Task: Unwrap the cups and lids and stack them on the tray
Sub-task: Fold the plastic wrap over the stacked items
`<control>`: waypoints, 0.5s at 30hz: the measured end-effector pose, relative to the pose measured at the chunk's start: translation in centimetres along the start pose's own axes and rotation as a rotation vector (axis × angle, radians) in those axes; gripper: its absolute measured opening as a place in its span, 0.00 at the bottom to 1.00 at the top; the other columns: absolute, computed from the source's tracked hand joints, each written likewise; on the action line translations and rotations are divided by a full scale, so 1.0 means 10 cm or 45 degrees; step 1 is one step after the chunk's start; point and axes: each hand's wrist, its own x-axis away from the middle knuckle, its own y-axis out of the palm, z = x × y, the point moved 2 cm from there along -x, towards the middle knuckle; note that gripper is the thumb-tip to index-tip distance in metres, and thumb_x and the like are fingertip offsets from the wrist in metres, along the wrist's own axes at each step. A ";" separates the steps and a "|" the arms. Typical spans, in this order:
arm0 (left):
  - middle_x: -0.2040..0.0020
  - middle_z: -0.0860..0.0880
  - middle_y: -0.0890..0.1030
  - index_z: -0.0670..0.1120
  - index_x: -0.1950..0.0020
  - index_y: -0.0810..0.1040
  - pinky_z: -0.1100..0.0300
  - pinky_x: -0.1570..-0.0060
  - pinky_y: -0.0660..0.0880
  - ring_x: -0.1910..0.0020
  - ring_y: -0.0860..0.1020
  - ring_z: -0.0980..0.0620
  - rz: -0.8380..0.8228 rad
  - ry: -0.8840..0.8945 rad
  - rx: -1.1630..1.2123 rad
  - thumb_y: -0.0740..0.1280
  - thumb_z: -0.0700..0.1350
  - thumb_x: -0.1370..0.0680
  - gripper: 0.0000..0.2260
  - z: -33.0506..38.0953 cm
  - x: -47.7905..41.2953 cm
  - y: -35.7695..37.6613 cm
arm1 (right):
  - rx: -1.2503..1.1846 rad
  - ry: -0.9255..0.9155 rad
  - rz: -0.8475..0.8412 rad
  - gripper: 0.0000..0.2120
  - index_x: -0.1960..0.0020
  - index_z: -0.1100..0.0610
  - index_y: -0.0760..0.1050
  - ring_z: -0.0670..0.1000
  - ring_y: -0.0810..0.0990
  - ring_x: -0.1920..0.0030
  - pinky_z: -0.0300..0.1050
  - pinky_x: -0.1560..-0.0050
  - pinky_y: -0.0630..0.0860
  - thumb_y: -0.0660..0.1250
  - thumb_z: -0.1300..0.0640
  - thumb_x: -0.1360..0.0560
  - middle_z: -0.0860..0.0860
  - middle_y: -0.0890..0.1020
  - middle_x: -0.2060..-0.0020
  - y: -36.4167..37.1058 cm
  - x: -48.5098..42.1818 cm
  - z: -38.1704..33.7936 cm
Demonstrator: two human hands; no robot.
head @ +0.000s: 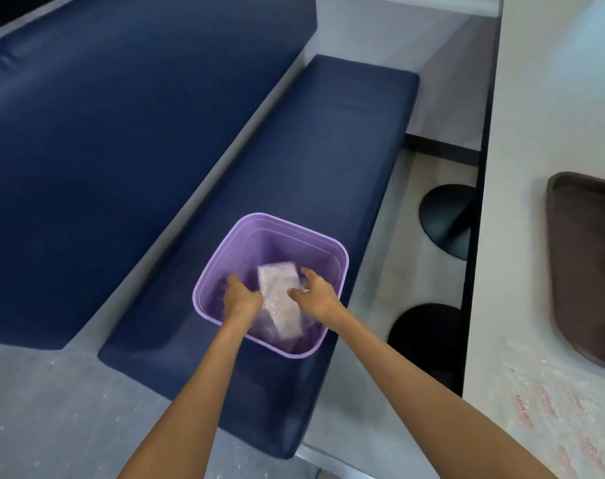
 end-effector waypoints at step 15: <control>0.53 0.44 0.80 0.44 0.44 0.74 0.53 0.48 0.75 0.56 0.78 0.49 -0.206 0.475 0.503 0.62 0.32 0.22 0.10 0.90 1.36 0.09 | -0.437 -0.230 0.272 0.10 0.46 0.61 0.78 0.51 0.80 0.61 0.44 0.51 0.78 0.61 0.67 0.23 0.56 0.81 0.56 -1.01 1.13 0.01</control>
